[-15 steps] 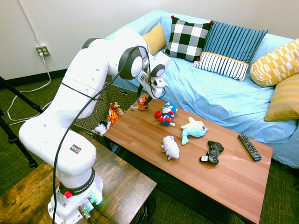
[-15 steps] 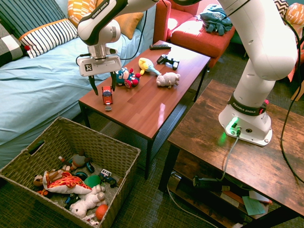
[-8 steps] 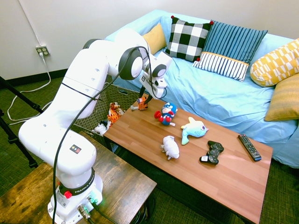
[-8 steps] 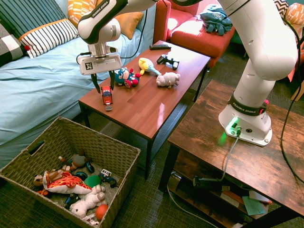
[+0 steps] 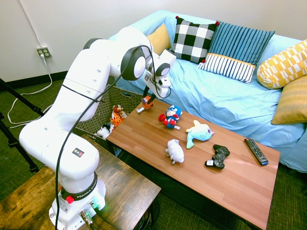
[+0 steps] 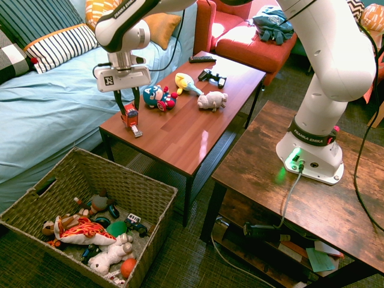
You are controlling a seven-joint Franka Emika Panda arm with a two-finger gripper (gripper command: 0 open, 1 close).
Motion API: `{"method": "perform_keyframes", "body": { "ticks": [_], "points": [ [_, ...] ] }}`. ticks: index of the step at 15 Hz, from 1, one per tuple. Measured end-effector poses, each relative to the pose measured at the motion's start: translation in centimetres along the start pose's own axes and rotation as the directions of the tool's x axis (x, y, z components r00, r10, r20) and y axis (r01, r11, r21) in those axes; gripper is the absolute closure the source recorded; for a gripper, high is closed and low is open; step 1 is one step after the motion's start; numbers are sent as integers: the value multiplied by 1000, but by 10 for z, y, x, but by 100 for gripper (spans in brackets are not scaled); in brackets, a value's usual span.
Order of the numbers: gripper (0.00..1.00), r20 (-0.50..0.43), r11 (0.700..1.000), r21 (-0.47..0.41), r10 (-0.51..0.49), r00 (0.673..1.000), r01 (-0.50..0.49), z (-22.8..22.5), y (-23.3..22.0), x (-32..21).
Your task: Put the toy car in the basket
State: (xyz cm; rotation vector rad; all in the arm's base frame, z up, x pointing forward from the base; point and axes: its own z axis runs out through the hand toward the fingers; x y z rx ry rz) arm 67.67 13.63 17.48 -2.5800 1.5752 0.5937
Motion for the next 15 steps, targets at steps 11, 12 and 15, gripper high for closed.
{"method": "perform_keyframes", "body": {
  "ticks": [11,12,15],
  "points": [
    [0,-116,946,-210,-274,955,246,45,-55,-239],
    [0,-115,948,-207,-271,956,243,42,-58,-237],
    [0,-119,952,-181,-270,956,246,23,-63,-237]
  ]
}}
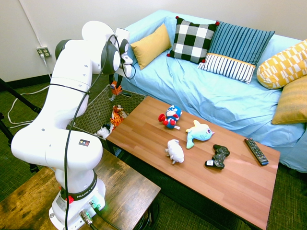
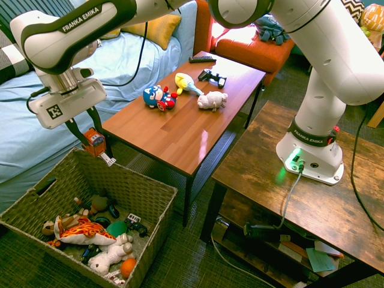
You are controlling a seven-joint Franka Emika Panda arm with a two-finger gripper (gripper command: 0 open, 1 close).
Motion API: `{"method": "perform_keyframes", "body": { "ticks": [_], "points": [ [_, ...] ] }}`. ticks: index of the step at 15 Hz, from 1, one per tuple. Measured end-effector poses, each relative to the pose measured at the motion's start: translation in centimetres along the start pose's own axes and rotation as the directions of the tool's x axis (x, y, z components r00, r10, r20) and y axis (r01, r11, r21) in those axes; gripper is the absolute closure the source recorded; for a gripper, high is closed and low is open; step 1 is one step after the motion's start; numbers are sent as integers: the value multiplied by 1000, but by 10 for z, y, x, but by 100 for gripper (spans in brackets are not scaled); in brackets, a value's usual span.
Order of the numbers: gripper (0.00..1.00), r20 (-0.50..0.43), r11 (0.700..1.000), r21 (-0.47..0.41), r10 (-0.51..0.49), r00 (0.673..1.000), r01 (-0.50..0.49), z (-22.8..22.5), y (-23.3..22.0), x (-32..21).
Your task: Put the toy car in the basket
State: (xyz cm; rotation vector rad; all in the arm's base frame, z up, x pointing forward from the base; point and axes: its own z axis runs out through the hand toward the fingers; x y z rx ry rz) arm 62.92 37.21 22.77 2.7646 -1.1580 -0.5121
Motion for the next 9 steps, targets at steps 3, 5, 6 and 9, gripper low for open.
{"method": "perform_keyframes", "body": {
  "ticks": [3,5,6,9],
  "points": [
    [0,-3,1000,18,1,1000,-1,-12,2,2],
    [0,0,999,31,10,1000,-10,-20,8,9],
    [0,5,999,48,25,1000,-26,-26,17,21],
    [0,29,988,103,111,993,-113,-50,67,89]
  ]
}}
